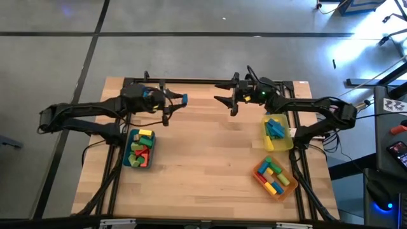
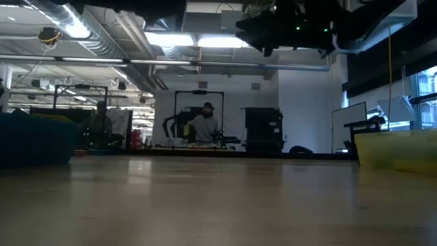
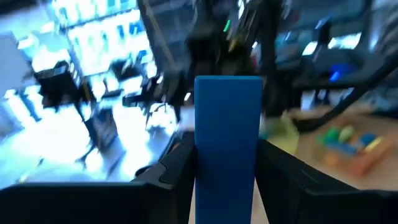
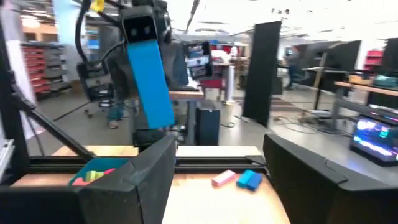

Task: Sort blocks by size
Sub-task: Put the blue rectangular block into the yellow bin, then put the dark blue rectangular block into the yellow bin

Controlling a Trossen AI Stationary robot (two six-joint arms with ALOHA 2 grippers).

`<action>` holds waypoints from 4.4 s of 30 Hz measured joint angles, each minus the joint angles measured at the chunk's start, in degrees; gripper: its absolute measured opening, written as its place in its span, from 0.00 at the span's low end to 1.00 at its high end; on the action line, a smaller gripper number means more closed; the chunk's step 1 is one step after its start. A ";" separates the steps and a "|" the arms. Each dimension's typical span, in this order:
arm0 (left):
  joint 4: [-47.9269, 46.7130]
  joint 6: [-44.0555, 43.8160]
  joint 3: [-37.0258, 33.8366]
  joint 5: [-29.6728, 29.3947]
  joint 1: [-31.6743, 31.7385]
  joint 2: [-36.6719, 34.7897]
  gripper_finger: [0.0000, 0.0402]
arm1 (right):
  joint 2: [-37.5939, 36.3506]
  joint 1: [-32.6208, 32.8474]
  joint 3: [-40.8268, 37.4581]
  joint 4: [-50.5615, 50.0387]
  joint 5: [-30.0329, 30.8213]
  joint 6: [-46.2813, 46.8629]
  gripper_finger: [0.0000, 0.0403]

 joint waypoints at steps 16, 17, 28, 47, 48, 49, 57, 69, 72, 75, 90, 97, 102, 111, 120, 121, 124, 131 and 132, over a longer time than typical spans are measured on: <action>9.44 -1.82 -0.27 2.42 -0.31 5.03 0.33 | 14.39 7.84 14.17 -0.44 -4.56 -3.13 0.61; 9.98 -2.18 -0.27 2.42 -0.31 5.39 0.33 | 14.71 8.35 14.65 -0.42 -4.25 -3.28 0.61; 12.13 -2.94 -0.25 2.43 -0.92 6.63 0.33 | 16.53 10.21 16.61 -0.96 3.54 -4.59 0.61; 14.42 -1.21 -0.21 2.97 -3.87 9.50 0.33 | 18.06 14.19 19.30 -3.52 5.89 -7.58 0.61; 14.73 -1.21 -0.21 3.03 -3.90 9.54 0.33 | 18.06 14.19 19.32 -3.47 5.52 -7.67 0.61; 14.51 -1.24 -0.21 3.02 -3.93 9.24 0.33 | 18.06 14.24 19.39 -3.56 5.43 -8.03 0.61; 14.08 -1.77 -0.21 3.15 -3.93 8.64 0.33 | 18.00 14.23 19.45 -4.73 4.41 -9.53 0.37; 5.97 -2.16 0.61 2.41 -3.78 6.94 0.48 | 15.98 14.23 19.41 -9.90 4.84 -11.91 0.34; -1.60 -1.52 0.99 0.74 -3.78 3.68 0.51 | 12.17 14.23 19.41 -15.99 7.08 -12.11 0.34; -10.03 -2.83 1.07 -2.87 -3.78 0.57 0.52 | 8.49 14.23 19.47 -23.43 10.25 -12.13 0.34; -28.49 -9.52 -5.13 -7.24 -3.78 -3.12 0.53 | -7.29 14.16 19.45 -73.49 47.33 1.06 0.34; -27.43 -10.00 -8.35 -7.24 -3.78 -3.07 0.53 | -8.52 14.16 19.43 -100.40 51.68 21.65 0.35; -26.62 -10.42 -8.60 -7.24 -3.78 -3.07 0.53 | -7.87 14.16 18.66 -113.15 47.53 35.97 0.36; -25.57 -10.44 -8.60 -7.24 -3.78 -3.07 0.53 | -7.71 12.05 8.19 -118.51 34.41 48.66 0.36; -25.42 -11.59 -8.60 -7.26 -3.78 -3.07 0.53 | -7.68 10.27 1.74 -117.84 30.99 49.70 0.37; -25.42 -11.74 -8.61 -7.26 -3.78 -3.07 0.53 | -7.68 10.29 1.70 -117.78 30.98 49.60 0.37; -25.40 -11.92 -8.60 -7.26 -3.78 -3.07 0.53 | -7.68 10.32 1.70 -117.65 30.63 48.58 0.42; -25.38 -12.58 -8.60 -9.28 -3.78 -3.07 0.53 | -7.68 10.32 2.03 -118.71 28.33 47.33 0.63; -25.38 -12.88 -8.60 -10.65 -3.78 -3.07 0.53 | -7.68 10.32 2.56 -118.81 27.61 46.51 0.65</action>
